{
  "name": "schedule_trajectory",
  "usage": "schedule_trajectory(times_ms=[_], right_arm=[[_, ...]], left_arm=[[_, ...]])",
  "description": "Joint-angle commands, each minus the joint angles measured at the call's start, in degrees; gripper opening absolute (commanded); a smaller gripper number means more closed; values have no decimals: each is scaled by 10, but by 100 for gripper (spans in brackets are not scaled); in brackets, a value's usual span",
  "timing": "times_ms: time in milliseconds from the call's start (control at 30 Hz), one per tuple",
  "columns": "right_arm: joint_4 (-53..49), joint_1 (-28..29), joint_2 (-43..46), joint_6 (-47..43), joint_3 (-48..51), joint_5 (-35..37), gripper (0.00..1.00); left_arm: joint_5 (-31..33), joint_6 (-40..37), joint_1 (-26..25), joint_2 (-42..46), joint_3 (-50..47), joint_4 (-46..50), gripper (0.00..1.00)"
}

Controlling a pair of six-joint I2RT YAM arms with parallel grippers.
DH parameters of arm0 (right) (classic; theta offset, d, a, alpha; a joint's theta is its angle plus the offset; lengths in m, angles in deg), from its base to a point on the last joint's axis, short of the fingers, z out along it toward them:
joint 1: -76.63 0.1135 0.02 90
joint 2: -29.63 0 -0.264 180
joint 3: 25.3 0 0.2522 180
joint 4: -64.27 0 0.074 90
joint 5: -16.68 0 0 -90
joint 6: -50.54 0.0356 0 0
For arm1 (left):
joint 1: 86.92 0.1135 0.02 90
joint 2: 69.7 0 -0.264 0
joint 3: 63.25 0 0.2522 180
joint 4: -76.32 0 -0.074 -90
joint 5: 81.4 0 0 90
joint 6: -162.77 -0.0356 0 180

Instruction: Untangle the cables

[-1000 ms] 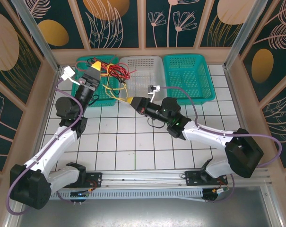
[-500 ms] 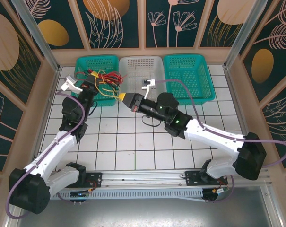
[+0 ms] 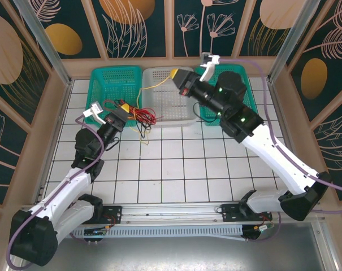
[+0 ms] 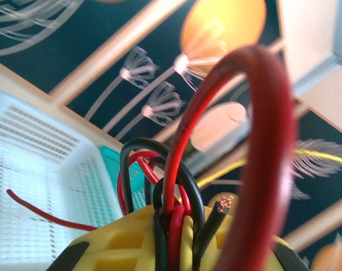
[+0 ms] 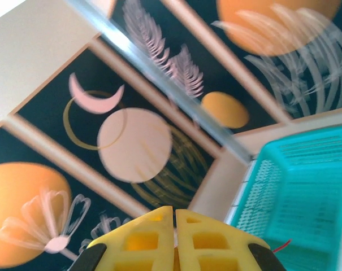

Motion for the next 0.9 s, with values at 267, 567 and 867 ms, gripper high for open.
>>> schedule_trajectory(times_ms=[267,567,867], right_arm=[[-30,-132,-43,28,43,-127,0],[53,-94,-10,90,250,-107,0],[100,113,-18,97,336,-56,0]], left_arm=[[-262,182,-2,-26,73,-286,0],[-130,129,-2,-11,174,-260,0],[98,12,-2,-39,205,-188,0]])
